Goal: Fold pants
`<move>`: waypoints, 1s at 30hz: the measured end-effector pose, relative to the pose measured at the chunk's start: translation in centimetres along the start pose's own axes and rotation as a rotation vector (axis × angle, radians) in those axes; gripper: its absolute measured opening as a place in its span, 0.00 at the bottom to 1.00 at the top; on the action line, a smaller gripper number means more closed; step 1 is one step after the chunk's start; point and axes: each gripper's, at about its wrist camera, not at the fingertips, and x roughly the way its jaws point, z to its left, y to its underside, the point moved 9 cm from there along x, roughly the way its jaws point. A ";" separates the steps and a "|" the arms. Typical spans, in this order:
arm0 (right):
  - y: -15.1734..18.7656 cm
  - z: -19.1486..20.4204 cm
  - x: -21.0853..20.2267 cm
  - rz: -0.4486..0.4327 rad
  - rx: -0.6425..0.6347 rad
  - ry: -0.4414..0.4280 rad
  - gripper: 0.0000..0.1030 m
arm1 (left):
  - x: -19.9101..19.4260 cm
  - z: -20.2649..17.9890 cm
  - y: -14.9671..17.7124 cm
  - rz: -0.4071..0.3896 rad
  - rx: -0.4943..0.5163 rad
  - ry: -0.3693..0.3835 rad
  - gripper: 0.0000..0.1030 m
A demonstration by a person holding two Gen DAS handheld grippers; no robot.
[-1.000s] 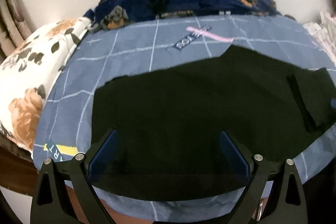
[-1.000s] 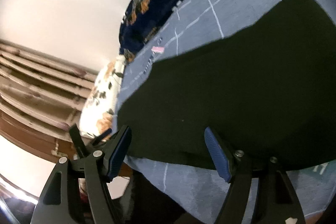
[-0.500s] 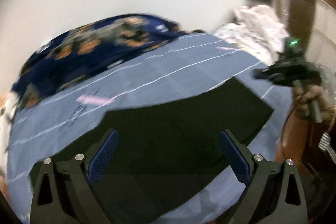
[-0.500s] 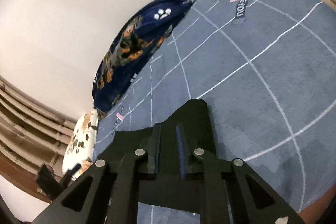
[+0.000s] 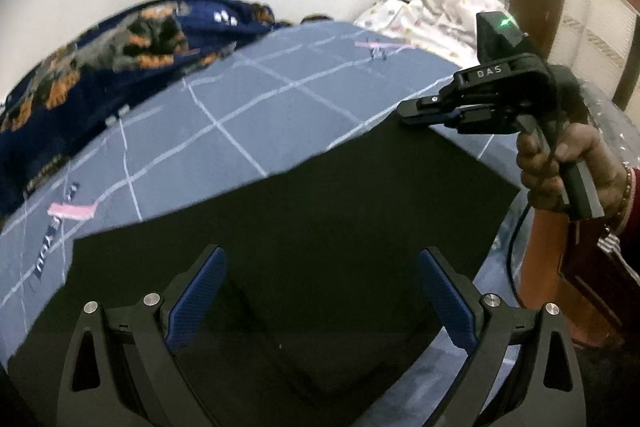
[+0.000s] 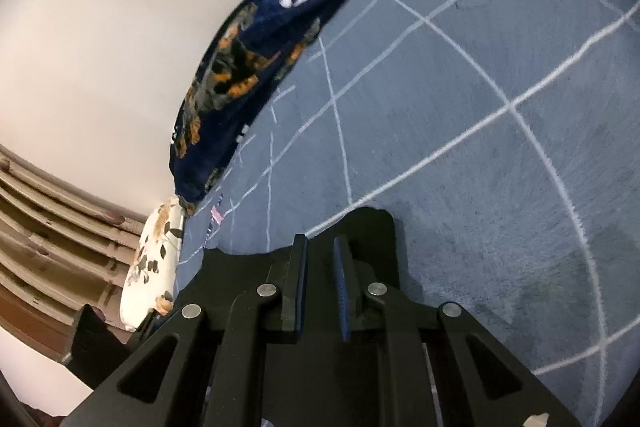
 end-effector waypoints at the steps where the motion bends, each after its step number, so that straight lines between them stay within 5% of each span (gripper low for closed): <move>1: 0.1 -0.2 0.3 0.005 0.003 0.004 0.13 | 0.4 0.3 0.3 0.018 -0.012 -0.006 0.93; 5: 0.9 -1.0 1.5 0.025 0.000 0.048 0.00 | 0.7 1.4 1.5 0.051 -0.071 0.001 0.93; 11: 0.8 -1.0 1.2 0.011 0.010 0.017 0.00 | -1.2 3.6 1.6 0.023 -0.166 0.009 0.93; 13: 0.7 -0.6 0.5 -0.012 0.004 -0.007 0.10 | -1.9 4.5 1.5 0.015 -0.199 0.028 0.93; 22: 0.6 0.7 -2.1 -0.052 -0.001 -0.044 0.10 | -1.1 6.4 2.9 0.089 -0.367 0.214 0.93; 25: 1.0 0.4 -2.0 -0.042 0.007 -0.039 0.10 | -0.1 5.3 3.1 0.121 -0.406 0.330 0.88; 30: 1.3 -0.5 -1.7 -0.036 0.044 -0.042 0.11 | 1.3 4.7 3.0 0.166 -0.462 0.413 0.80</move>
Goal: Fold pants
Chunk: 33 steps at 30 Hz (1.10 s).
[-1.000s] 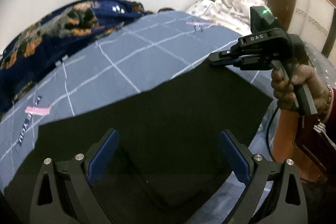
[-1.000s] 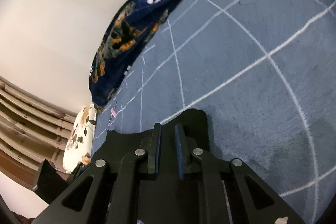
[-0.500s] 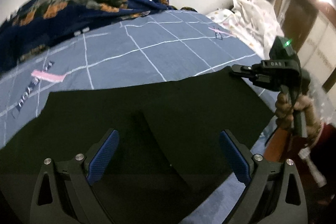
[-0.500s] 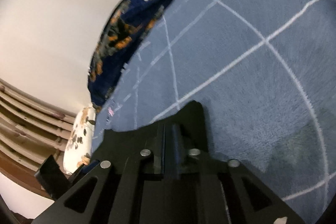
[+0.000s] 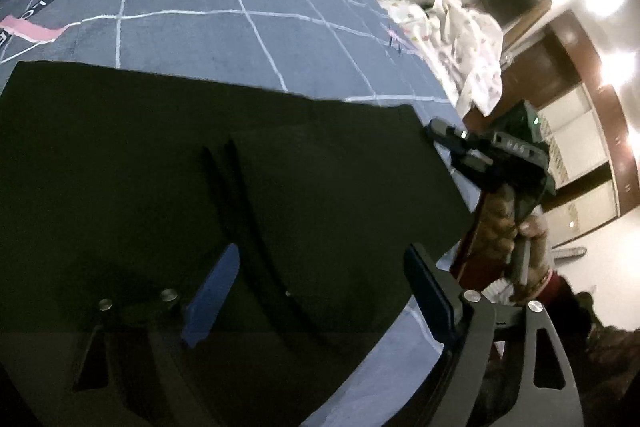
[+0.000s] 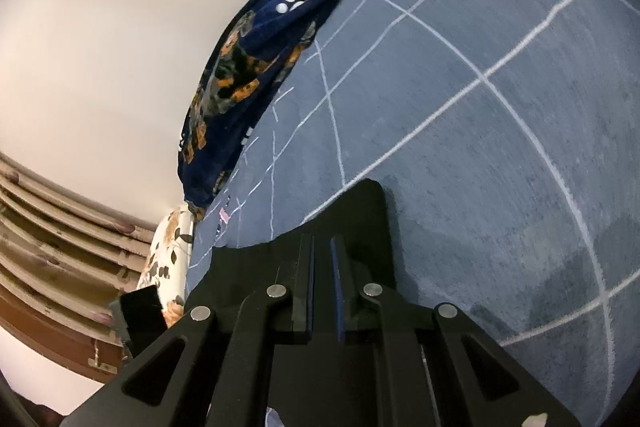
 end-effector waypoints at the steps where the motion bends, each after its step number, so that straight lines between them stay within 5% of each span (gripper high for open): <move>1: 0.0 -0.1 0.1 0.001 0.008 -0.003 0.11 | 0.1 -0.1 -0.1 0.008 0.000 -0.001 0.79; 3: 0.1 -0.2 0.1 0.000 0.014 -0.010 0.11 | 0.0 0.1 -0.3 0.010 -0.016 -0.010 0.70; 5: 0.2 -0.2 0.2 0.000 0.014 -0.011 0.13 | -0.1 0.6 -0.4 0.009 -0.023 -0.033 0.36; 7: 0.2 -0.3 0.2 -0.002 0.015 -0.013 0.17 | 0.1 1.4 -0.1 0.014 -0.033 -0.075 0.17; 10: 0.3 -0.2 0.2 -0.004 0.020 -0.020 0.19 | -0.2 2.1 -0.1 0.006 -0.071 -0.074 0.11; 15: 0.4 -0.2 0.4 0.001 0.023 -0.020 0.20 | -0.6 2.1 0.1 0.010 -0.064 -0.103 0.14; 20: 0.4 -0.2 0.5 0.002 0.026 -0.023 0.21 | -1.6 1.6 0.5 0.030 -0.113 -0.042 0.76; 25: 0.5 -0.3 0.8 0.005 0.033 -0.031 0.24 | -1.5 1.3 1.2 0.079 -0.065 -0.076 0.80; 28: 0.5 -0.3 1.0 0.006 0.034 -0.033 0.25 | -0.4 -0.3 1.7 0.138 -0.075 0.051 0.80; 33: 0.9 -0.3 1.3 0.015 0.038 -0.041 0.25 | 0.6 -1.3 0.8 0.131 -0.108 0.111 0.78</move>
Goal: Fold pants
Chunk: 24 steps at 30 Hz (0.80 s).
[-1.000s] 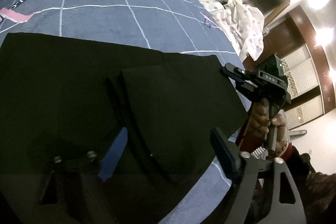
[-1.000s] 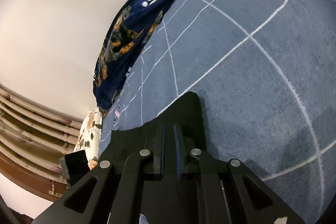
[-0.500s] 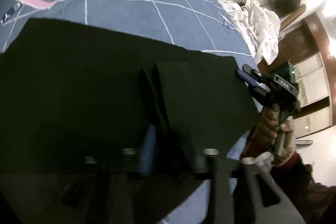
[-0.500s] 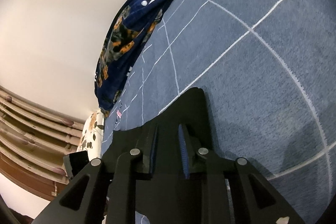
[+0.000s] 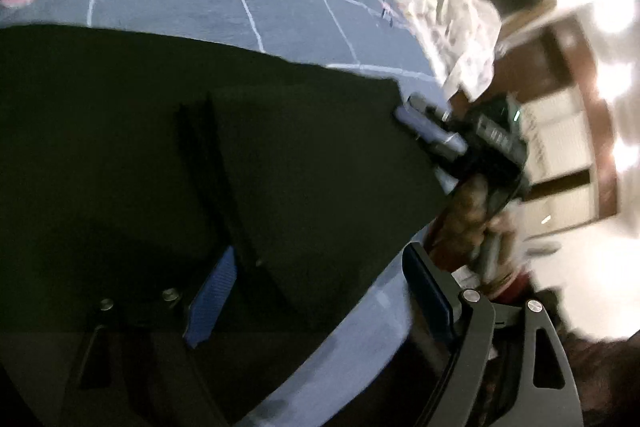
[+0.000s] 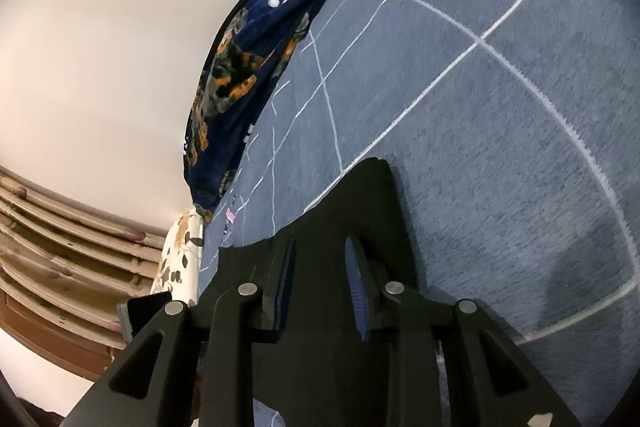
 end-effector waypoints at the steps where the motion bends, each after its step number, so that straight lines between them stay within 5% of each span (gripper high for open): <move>1: 0.0 -0.1 0.0 0.001 -0.001 -0.001 0.25 | 0.0 0.2 -0.3 -0.014 -0.033 0.018 0.69; 2: -0.1 -0.1 0.0 0.002 0.002 -0.001 0.25 | 0.2 0.3 -0.5 -0.019 -0.033 -0.003 0.45; 4: -0.1 -0.1 0.0 0.000 0.006 -0.006 0.27 | 0.5 1.1 -0.6 -0.026 -0.006 -0.102 0.18; 13: -0.1 -0.2 0.0 0.001 0.014 -0.020 0.28 | -0.4 0.8 -0.4 -0.088 -0.002 -0.142 0.08; 24: -1.7 -0.3 -4.2 -0.076 0.010 -0.057 0.36 | -2.0 1.7 0.2 -0.118 -0.020 -0.152 0.07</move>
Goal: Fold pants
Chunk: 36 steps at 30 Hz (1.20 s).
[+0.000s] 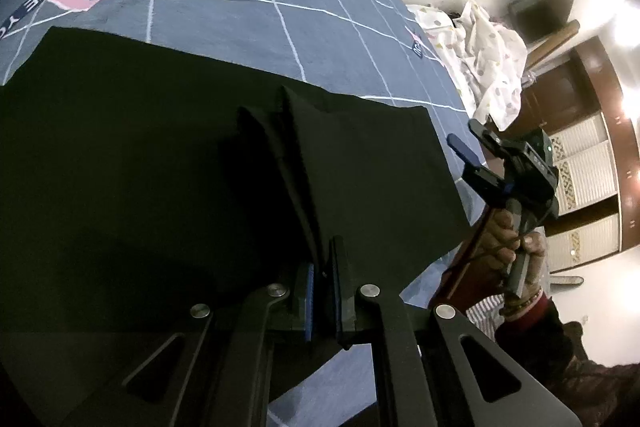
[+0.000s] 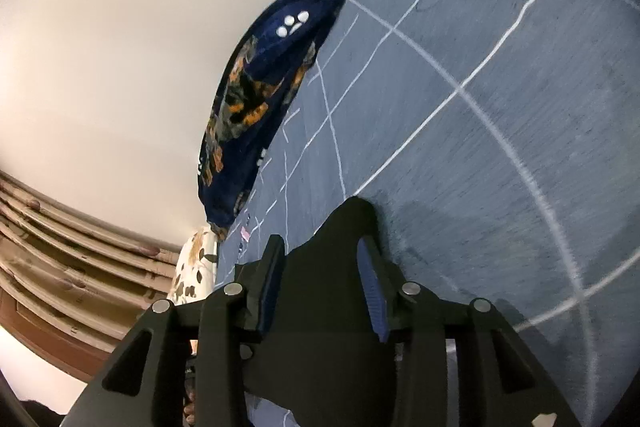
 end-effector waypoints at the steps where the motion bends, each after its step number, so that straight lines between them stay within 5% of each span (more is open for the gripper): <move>1: 0.0 0.2 -0.2 0.001 -0.003 -0.010 0.36 | 0.1 0.0 0.0 -0.001 -0.003 -0.003 0.07; 11: 6.0 2.8 -0.7 0.153 -0.146 -0.134 0.32 | 0.8 0.8 0.0 0.009 -0.026 -0.022 0.07; 15: 8.1 0.8 0.0 0.175 -0.105 -0.132 0.20 | 0.6 0.9 0.0 0.002 -0.011 -0.042 0.07; 18: 8.6 -0.8 0.2 0.171 -0.096 -0.103 0.00 | 0.5 1.0 0.2 -0.002 -0.013 -0.046 0.07; 25: 8.7 -0.3 0.4 0.217 -0.144 -0.060 0.00 | 0.8 1.4 0.3 -0.005 -0.027 -0.043 0.07; 27: 7.4 0.8 -0.1 0.195 -0.157 -0.075 0.11 | 0.8 1.5 0.3 -0.006 -0.021 -0.047 0.07; 36: 1.7 2.6 4.9 0.227 -0.259 0.036 0.11 | 0.9 2.1 0.4 -0.003 -0.053 -0.028 0.09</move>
